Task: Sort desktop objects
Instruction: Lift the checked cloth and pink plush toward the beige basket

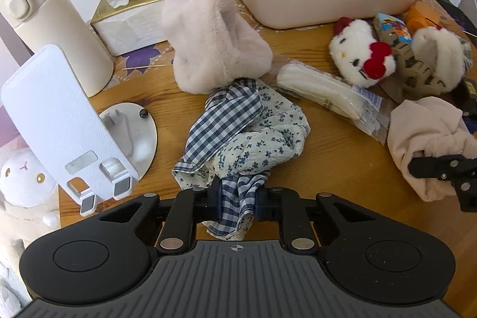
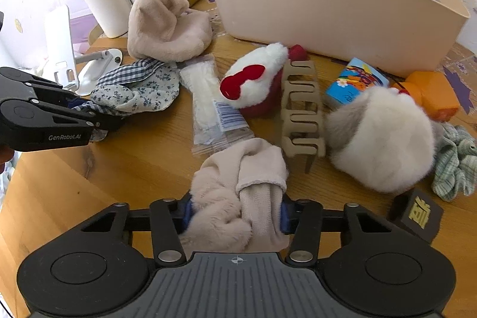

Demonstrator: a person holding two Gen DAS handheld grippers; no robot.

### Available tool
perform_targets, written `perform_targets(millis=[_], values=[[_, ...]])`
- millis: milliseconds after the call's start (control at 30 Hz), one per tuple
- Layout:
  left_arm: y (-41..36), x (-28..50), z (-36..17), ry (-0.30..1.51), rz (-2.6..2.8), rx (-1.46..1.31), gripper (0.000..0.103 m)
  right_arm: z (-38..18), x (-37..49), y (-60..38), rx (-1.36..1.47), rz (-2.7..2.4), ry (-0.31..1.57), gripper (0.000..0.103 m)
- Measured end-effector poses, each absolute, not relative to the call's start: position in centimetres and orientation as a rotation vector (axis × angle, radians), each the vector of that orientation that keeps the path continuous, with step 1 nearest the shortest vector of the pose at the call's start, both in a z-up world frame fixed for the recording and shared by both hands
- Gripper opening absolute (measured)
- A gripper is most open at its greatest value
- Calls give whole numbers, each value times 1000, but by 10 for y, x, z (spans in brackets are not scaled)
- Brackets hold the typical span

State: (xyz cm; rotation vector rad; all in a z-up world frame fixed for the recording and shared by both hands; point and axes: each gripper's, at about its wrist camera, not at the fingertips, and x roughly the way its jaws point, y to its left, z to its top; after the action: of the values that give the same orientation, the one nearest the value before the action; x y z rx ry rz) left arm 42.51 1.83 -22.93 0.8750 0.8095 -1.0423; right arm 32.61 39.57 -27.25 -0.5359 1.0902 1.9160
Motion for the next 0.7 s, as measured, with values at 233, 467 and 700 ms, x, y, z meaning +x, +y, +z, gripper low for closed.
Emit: perform_targets(millis=[233,467,700], values=[[30,407,-222,798,-1059,873,17,-270,346,376,-481,1911,1110,46],[44,386,-210,808,-1050,822,17,-268,371,356,-428,1889,1116,46],[55,364,-193,791,-1081,791,16,-262,397,340,-357,1867,1098,46]])
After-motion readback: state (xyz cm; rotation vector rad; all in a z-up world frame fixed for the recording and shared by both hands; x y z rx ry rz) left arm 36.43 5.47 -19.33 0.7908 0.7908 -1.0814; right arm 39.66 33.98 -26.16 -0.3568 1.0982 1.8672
